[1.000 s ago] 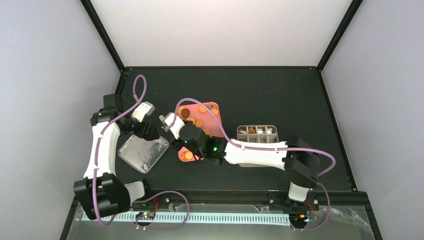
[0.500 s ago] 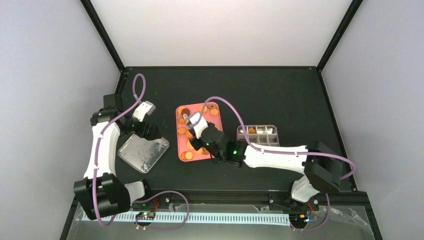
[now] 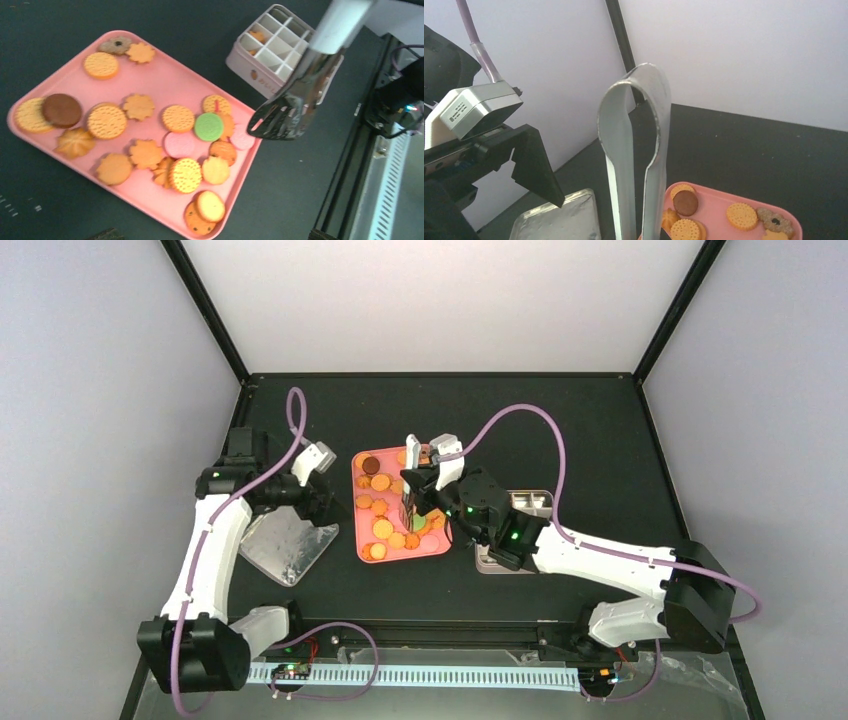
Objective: Pack the cookies
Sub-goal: Pass from the right arm to the left
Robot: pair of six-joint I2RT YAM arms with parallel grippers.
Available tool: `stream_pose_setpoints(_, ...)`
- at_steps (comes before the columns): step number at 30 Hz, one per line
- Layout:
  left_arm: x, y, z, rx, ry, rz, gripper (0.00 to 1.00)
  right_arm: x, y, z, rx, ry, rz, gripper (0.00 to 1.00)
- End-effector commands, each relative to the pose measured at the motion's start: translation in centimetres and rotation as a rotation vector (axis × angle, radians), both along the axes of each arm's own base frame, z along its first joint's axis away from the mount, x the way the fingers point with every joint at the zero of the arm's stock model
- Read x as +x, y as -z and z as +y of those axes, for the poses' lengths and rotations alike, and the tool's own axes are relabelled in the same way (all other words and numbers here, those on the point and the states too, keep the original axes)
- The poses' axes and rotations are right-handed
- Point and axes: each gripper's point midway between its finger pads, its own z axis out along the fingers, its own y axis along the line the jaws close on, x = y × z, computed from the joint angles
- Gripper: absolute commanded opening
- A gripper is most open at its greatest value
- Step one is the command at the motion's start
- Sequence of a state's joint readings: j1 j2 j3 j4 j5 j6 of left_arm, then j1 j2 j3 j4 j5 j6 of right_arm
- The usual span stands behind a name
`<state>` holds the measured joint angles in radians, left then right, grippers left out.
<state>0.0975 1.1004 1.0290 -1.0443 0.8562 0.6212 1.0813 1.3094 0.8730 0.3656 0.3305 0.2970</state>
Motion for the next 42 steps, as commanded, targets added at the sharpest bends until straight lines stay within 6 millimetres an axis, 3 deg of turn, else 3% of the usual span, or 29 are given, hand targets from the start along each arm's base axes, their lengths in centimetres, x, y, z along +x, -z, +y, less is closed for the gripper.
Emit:
stream_pose_setpoints(1,-1.0,-0.8,-2.8,-0.064,0.095,-0.016,0.99,-0.1,-1.6,0.0,0.128,-0.033,0.025,0.13)
stream_pose_setpoints(8,-2.3,-0.9,-7.0,-0.097,0.233,0.011,0.98,-0.9,-3.9,0.1,0.245,-0.103,0.042,0.17)
stream_pose_setpoints(16,-3.8,0.9,-9.7,-0.084,0.341,0.079,0.89,-2.0,-5.3,0.5,0.341,-0.181,0.076,0.19)
stream_pose_setpoints(24,-4.7,0.3,-10.0,-0.094,0.38,0.079,0.7,-2.4,-6.1,0.0,0.371,-0.202,0.069,0.2)
stream_pose_setpoints(34,-4.7,0.7,-9.7,-0.054,0.388,0.124,0.45,-2.4,-5.5,-0.5,0.338,-0.187,0.059,0.24)
stream_pose_setpoints(42,-4.8,0.3,-9.6,-0.05,0.382,0.098,0.39,-2.4,-5.2,-0.5,0.319,-0.183,0.056,0.25)
